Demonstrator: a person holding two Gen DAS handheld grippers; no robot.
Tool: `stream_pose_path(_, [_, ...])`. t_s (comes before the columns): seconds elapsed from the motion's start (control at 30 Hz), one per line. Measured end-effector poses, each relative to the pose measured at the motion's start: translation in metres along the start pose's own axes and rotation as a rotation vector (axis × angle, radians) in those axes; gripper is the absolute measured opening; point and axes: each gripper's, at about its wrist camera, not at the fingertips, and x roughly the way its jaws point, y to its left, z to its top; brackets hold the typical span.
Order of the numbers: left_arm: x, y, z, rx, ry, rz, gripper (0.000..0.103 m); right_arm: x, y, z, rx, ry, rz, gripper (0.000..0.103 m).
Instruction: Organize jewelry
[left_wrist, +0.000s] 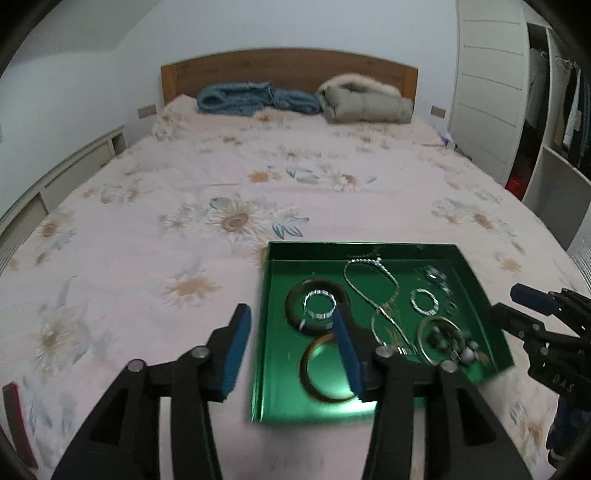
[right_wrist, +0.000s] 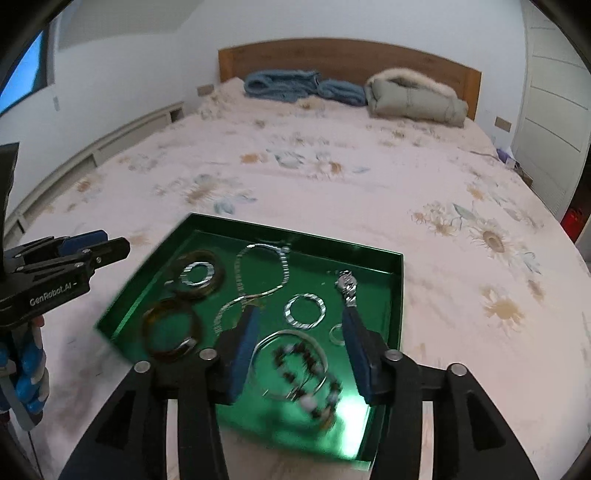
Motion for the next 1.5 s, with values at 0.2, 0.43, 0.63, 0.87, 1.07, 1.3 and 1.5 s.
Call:
stream_pose_path(0.2, [-0.077, 0.010, -0.041, -0.041, -0.061, 0.048, 0.050, -0.064, 0.012, -0.033, 0.015, -0.059, 0.019, 0.059])
stream_pose_path(0.43, [-0.156, 0.004, -0.090, -0.040, -0.113, 0.128, 0.050, -0.129, 0.028, -0.083, -0.007, -0.090, 0.004, 0.070])
stream_pose_path(0.63, [-0.218, -0.014, -0.126, -0.037, -0.166, 0.153, 0.050, -0.178, 0.036, -0.125, 0.003, -0.126, 0.007, 0.085])
stream_pose_path(0.87, [-0.267, -0.041, -0.154, -0.035, -0.212, 0.164, 0.056, -0.231, 0.043, -0.160, -0.027, -0.177, -0.022, 0.102])
stream_pose_path(1.07, [-0.297, -0.061, -0.172, -0.019, -0.250, 0.178, 0.057, -0.263, 0.043, -0.181, -0.041, -0.219, -0.038, 0.103])
stream_pose_path(1.3, [-0.320, -0.078, -0.192, -0.005, -0.271, 0.189, 0.064, -0.296, 0.042, -0.202, -0.038, -0.277, -0.045, 0.103])
stream_pose_path(1.5, [-0.334, -0.086, -0.205, -0.004, -0.294, 0.197, 0.066, -0.315, 0.042, -0.213, -0.028, -0.318, -0.041, 0.103])
